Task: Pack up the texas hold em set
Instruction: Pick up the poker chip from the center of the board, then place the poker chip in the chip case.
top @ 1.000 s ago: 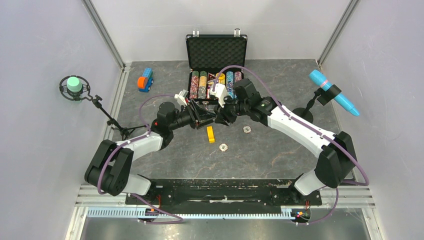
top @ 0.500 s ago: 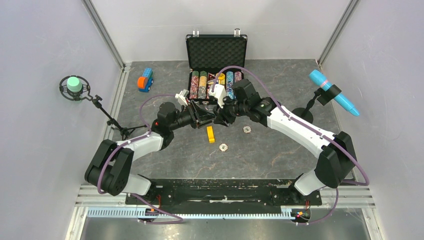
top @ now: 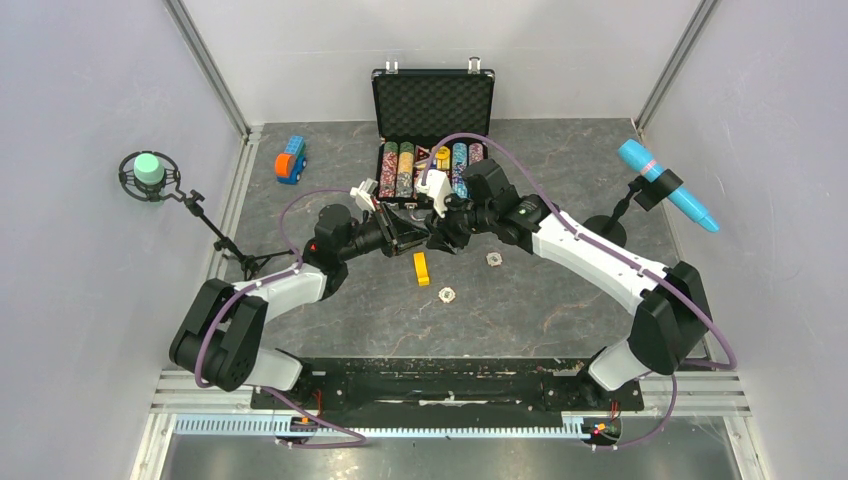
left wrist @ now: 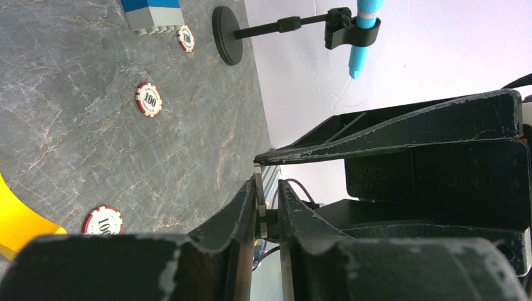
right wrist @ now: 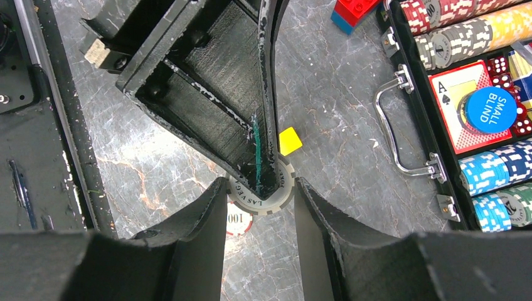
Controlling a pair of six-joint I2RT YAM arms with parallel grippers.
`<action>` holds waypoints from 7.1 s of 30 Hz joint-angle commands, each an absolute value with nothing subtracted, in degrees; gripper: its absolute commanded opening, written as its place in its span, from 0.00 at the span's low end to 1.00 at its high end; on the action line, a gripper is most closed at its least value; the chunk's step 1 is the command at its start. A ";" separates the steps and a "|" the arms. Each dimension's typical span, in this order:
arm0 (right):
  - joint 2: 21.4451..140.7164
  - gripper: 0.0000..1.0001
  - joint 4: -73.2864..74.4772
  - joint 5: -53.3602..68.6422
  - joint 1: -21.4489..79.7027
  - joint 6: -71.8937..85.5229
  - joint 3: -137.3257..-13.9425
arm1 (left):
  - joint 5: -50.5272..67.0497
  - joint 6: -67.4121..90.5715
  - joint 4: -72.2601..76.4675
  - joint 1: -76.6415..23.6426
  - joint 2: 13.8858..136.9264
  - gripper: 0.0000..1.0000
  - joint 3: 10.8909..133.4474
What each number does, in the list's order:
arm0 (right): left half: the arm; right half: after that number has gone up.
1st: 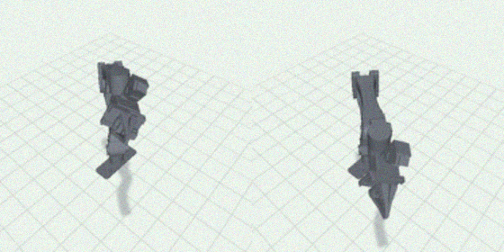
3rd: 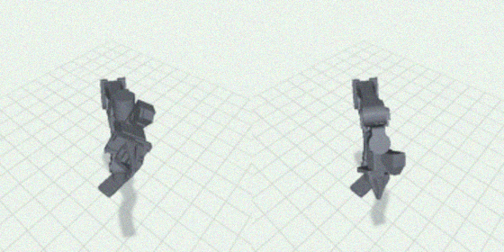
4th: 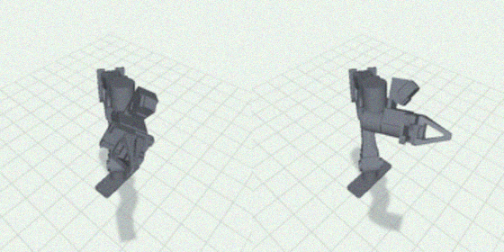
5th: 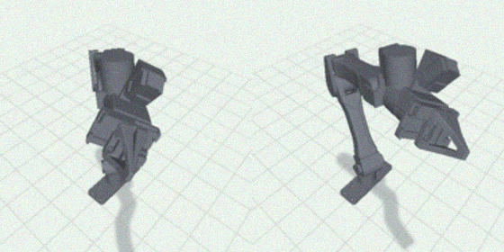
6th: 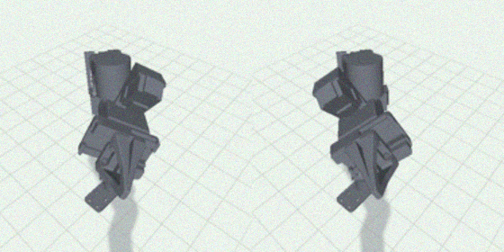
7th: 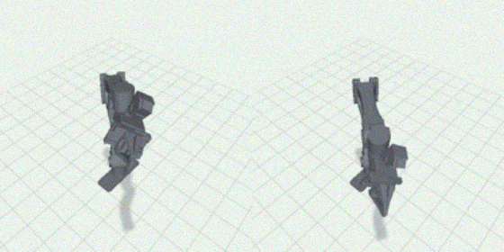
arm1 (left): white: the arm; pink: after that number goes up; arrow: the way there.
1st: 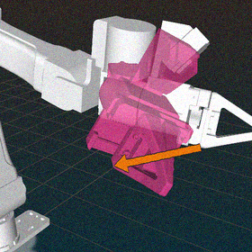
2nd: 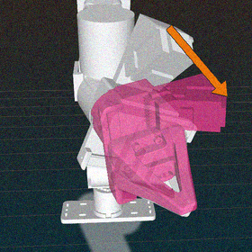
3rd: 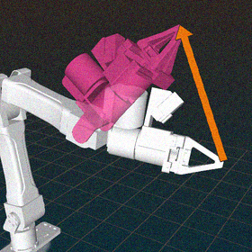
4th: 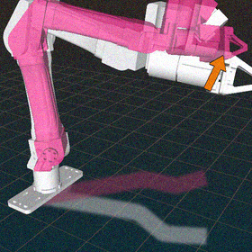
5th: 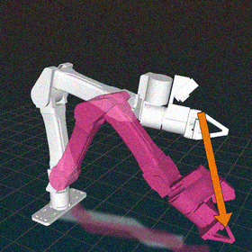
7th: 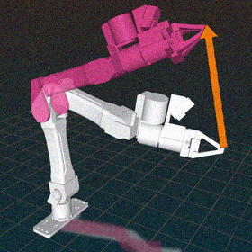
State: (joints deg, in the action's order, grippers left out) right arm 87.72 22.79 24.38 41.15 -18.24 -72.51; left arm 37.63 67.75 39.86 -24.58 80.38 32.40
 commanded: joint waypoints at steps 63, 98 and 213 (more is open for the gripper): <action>75.04 0.37 -35.11 45.91 28.72 41.38 -46.32 | 40.52 58.53 45.65 -25.65 67.50 0.02 36.62; 77.95 0.00 -40.33 49.69 29.79 43.79 -46.40 | 40.53 57.86 46.05 -26.81 68.59 0.38 37.63; 123.89 0.00 -15.02 30.34 32.20 -35.51 -91.52 | 15.73 24.26 -22.15 -8.78 60.55 1.00 50.19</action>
